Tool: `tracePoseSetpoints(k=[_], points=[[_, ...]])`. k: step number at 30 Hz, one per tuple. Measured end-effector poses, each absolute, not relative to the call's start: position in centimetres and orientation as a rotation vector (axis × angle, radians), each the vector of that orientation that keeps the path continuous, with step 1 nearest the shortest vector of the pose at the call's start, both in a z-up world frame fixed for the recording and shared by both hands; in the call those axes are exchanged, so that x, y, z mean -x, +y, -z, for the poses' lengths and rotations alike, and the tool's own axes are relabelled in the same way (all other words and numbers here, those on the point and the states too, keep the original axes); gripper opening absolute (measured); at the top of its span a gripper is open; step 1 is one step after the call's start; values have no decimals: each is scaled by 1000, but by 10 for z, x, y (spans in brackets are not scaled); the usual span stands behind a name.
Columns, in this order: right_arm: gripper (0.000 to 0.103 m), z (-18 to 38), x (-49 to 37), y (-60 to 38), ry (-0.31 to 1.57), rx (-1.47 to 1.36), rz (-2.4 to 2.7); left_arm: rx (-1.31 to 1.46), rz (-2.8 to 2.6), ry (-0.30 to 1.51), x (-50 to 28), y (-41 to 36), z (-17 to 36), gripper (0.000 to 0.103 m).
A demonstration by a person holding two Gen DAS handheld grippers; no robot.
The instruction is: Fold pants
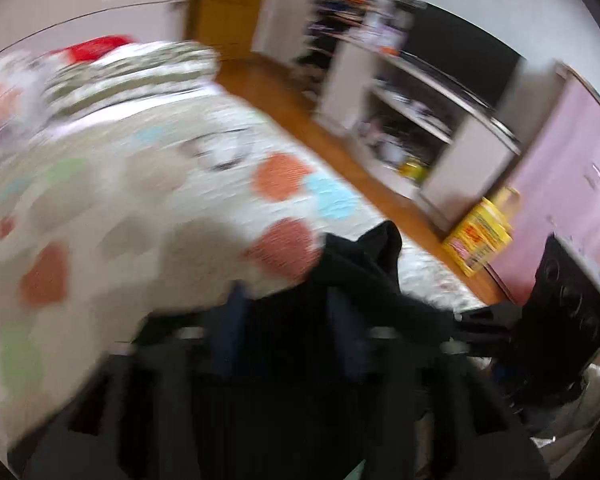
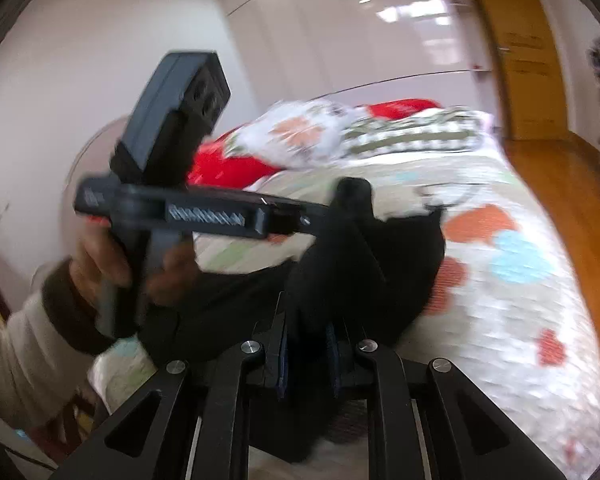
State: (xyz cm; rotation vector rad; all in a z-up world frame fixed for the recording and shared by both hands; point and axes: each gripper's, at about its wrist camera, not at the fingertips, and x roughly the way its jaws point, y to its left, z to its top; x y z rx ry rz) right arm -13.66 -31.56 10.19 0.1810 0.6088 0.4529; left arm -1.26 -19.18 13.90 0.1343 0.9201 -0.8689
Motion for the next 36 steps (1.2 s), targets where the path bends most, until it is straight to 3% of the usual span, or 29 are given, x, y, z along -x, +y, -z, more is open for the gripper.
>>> tracePoseSetpoints(k=[2, 5, 8, 10, 13, 17, 19, 24, 25, 27, 31, 36], points=[[15, -88, 126, -286, 649, -149, -527, -87, 791, 941, 12, -161, -129, 65], [24, -52, 112, -248, 786, -102, -594, 2, 706, 1004, 14, -124, -109, 74], [39, -35, 117, -233, 878, -85, -666, 81, 666, 1022, 24, -93, -100, 77], [57, -42, 128, -243, 852, -96, -688, 126, 647, 1028, 33, -82, -97, 84], [68, -62, 133, -277, 759, -151, -659, 165, 642, 1063, 43, -81, -85, 84], [66, -70, 118, -307, 739, -191, -573, 101, 606, 1083, 55, -95, -75, 84], [54, -68, 109, -299, 758, -207, -597, 83, 570, 1101, 60, -95, -69, 84], [53, -43, 93, -252, 813, -150, -661, 104, 518, 1134, 71, -67, -79, 84], [41, -38, 92, -247, 822, -158, -670, 104, 502, 1137, 74, -61, -85, 84], [29, -34, 92, -229, 837, -140, -733, 124, 483, 1117, 81, -46, -101, 84], [36, -33, 103, -200, 818, -20, -797, 234, 473, 1071, 91, -22, -121, 86], [37, -28, 99, -219, 883, -115, -830, 255, 456, 1137, 90, -31, -95, 86]])
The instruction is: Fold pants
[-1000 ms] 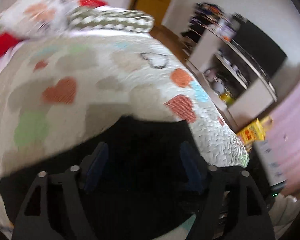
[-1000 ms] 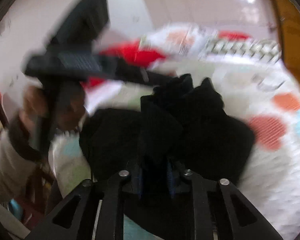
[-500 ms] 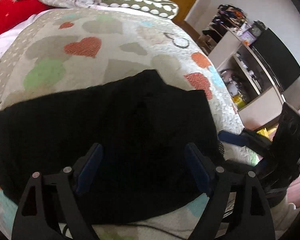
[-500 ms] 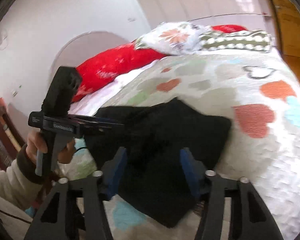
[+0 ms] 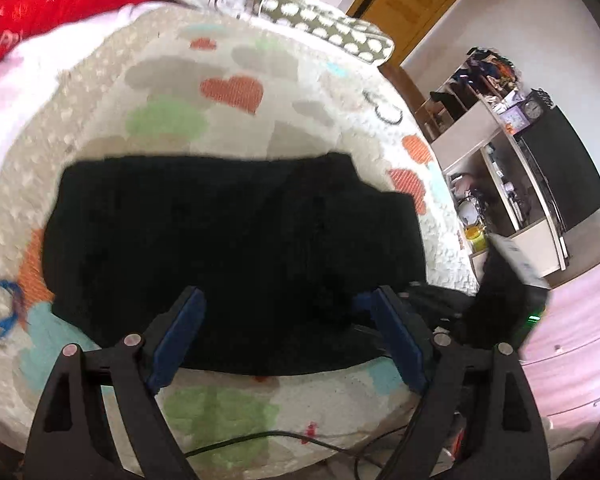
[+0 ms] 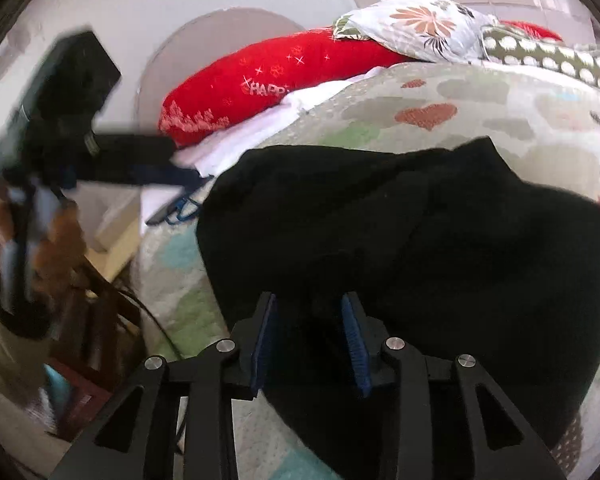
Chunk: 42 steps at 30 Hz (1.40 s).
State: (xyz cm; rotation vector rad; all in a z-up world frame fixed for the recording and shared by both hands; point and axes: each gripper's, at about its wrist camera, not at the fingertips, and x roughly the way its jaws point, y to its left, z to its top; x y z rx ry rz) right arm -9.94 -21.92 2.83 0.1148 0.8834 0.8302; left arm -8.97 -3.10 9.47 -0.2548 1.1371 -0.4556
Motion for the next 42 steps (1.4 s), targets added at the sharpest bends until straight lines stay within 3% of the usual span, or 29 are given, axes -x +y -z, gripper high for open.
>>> tracePoseSetpoints(k=[6, 14, 16, 17, 18, 26, 30, 42], points=[[55, -54, 116, -285, 809, -152, -689, 294, 462, 1168, 80, -71, -65, 86], [54, -45, 77, -310, 809, -71, -403, 225, 425, 1149, 78, -115, -40, 84], [54, -36, 69, -307, 826, -60, -394, 230, 413, 1138, 81, -112, -43, 66], [54, -35, 67, -305, 833, -59, -392, 241, 426, 1154, 82, -108, -44, 33], [54, -36, 67, -303, 827, -54, -394, 258, 438, 1170, 83, -104, -46, 23], [54, -37, 63, -282, 797, -1, -447, 289, 413, 1141, 104, -96, -44, 22], [54, -18, 49, -278, 858, -6, -456, 283, 402, 1136, 103, -95, -40, 29], [54, -48, 56, -259, 812, -4, -479, 238, 351, 1107, 105, -99, -43, 45]])
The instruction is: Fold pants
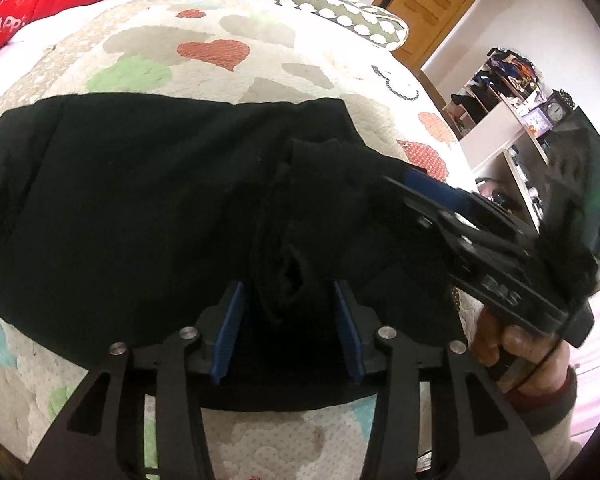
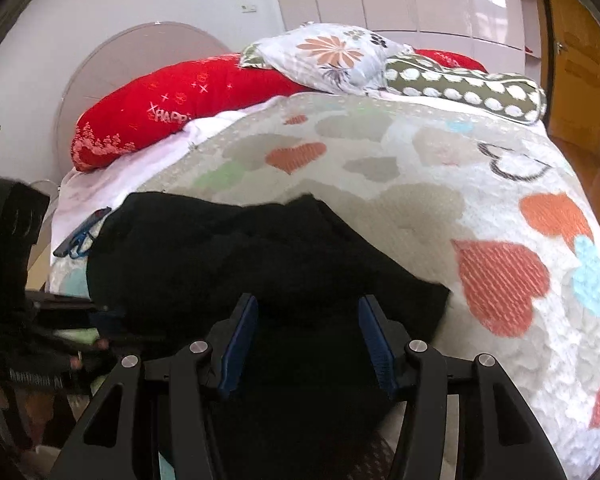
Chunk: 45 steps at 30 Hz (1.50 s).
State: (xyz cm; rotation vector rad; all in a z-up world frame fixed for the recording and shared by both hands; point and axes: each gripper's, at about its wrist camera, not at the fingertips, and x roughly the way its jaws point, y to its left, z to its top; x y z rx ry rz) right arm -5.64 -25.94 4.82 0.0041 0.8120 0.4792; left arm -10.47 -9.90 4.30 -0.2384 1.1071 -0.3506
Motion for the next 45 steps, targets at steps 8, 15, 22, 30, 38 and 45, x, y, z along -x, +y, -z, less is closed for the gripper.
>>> tracePoseSetpoints(k=[8, 15, 22, 30, 38, 45], points=[[57, -29, 21, -229, 886, 25, -455, 253, 343, 1101, 104, -96, -42, 47], [60, -51, 69, -254, 852, 60, -447, 222, 330, 1077, 108, -93, -49, 57], [60, -35, 124, -259, 866, 112, -436, 224, 331, 1073, 109, -93, -43, 60], [61, -42, 127, -255, 850, 116, -423, 163, 309, 1041, 116, -93, -55, 62], [61, -63, 89, -227, 803, 120, -486, 169, 248, 1022, 131, -60, -70, 62], [67, -29, 74, -178, 860, 215, -540, 187, 194, 1012, 145, -26, -94, 63]])
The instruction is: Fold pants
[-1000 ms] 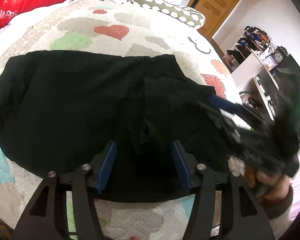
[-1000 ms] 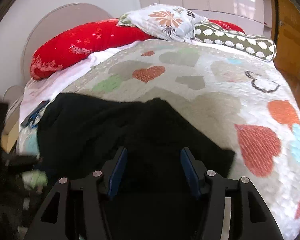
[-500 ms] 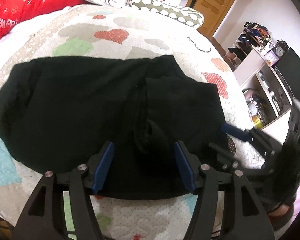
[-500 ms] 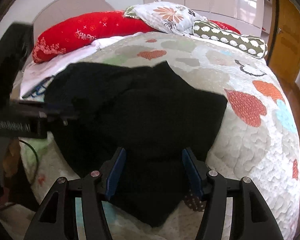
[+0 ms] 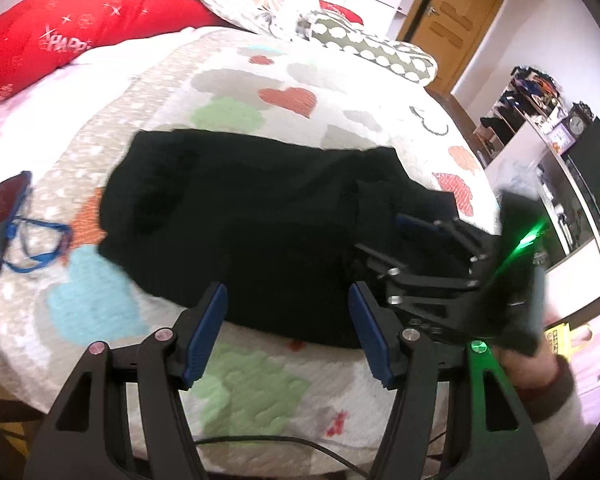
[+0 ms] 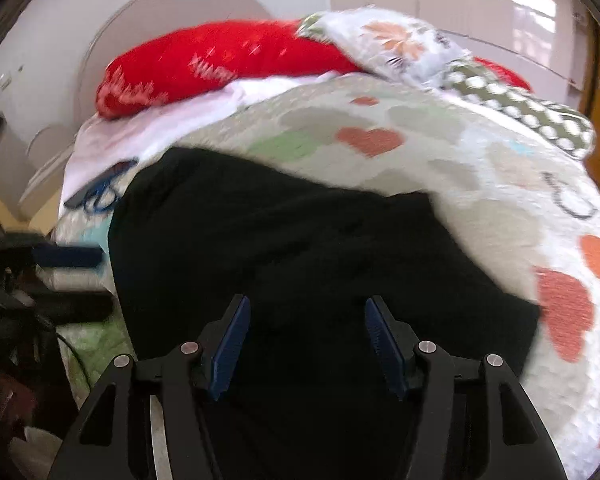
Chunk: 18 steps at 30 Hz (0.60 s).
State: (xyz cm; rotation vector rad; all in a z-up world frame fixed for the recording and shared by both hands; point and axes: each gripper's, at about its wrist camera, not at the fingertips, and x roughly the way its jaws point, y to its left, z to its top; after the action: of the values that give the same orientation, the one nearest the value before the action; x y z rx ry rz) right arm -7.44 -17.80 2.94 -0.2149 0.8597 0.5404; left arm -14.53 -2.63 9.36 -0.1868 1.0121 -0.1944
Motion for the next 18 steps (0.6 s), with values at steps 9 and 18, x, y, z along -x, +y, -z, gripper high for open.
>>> tracePoseSetpoints(k=[9, 18], points=[[71, -53, 83, -193, 809, 181, -529, 151, 107, 943, 158, 0, -118, 71], [74, -37, 71, -190, 869, 153, -514, 164, 54, 973, 150, 5, -90, 72]])
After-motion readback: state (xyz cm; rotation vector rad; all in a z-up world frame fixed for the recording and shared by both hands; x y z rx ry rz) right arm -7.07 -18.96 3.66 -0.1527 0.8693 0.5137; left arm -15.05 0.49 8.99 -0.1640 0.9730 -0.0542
